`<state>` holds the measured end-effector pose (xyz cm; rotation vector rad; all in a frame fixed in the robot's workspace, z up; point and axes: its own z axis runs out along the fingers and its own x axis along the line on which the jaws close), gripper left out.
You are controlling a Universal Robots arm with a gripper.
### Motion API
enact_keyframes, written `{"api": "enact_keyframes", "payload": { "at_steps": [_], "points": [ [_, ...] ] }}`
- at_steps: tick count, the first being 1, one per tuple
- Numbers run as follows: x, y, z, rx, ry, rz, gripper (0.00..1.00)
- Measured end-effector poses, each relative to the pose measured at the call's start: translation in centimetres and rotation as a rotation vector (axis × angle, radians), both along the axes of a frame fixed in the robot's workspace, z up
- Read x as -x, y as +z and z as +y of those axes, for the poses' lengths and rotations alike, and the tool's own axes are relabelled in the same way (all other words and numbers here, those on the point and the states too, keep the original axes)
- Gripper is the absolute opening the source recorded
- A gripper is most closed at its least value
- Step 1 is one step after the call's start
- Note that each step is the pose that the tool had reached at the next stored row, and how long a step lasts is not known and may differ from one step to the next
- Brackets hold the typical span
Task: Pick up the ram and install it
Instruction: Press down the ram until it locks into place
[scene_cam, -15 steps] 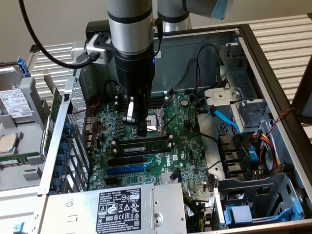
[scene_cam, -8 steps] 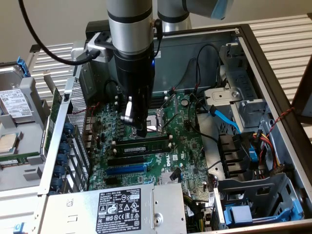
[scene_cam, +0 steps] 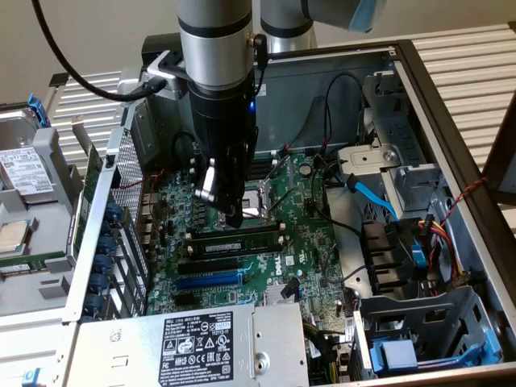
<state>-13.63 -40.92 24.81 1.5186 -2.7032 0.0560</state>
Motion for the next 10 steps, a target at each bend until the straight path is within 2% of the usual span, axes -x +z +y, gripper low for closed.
{"api": "enact_keyframes", "payload": {
  "at_steps": [10],
  "points": [
    [-0.01, -0.01, 0.0, -0.0001, -0.134, -0.0008, 0.11]
  ]
}}
